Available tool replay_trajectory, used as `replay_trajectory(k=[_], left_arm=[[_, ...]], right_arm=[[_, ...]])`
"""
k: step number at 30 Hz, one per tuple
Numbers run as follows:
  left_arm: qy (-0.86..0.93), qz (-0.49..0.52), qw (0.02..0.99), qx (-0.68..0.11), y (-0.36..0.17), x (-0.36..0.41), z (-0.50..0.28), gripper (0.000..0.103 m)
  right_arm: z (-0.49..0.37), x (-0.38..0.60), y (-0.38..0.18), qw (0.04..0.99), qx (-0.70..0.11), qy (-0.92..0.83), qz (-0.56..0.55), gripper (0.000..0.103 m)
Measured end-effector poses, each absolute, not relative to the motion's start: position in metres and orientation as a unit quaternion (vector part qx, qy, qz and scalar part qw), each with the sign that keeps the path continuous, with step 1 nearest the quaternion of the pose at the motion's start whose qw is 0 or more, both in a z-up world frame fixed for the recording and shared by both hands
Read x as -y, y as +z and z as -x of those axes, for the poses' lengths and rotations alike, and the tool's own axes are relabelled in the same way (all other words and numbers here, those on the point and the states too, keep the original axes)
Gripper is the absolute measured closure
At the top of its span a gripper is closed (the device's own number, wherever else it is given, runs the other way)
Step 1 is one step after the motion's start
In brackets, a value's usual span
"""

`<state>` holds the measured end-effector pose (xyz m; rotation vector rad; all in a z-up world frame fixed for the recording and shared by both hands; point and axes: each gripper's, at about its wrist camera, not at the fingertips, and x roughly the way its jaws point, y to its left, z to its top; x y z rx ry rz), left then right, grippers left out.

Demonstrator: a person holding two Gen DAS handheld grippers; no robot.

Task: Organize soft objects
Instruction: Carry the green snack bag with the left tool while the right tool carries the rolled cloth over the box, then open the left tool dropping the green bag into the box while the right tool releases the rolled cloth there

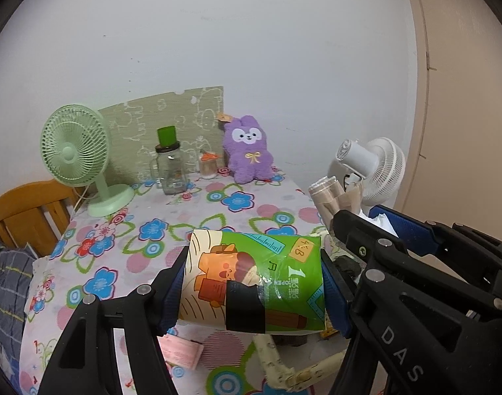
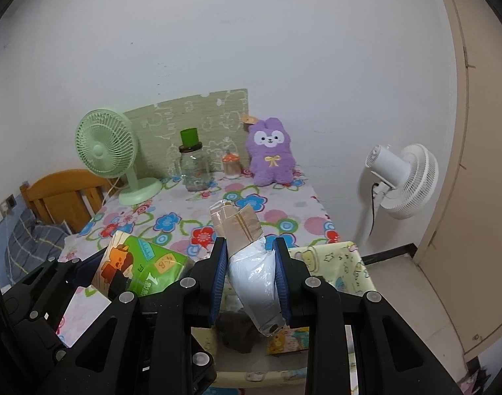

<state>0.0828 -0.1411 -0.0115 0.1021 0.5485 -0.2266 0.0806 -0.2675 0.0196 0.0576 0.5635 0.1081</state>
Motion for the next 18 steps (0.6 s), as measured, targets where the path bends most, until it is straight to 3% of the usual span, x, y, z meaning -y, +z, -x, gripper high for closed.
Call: replay_trajectory(k=[18], left_arm=[[-0.154, -0.063, 0.943, -0.289, -0.027, 0.187, -0.1, 0.03]], right_arm=[[-0.096, 0.313, 0.002, 0.955, -0.293, 0.023, -0.046, 0.072]])
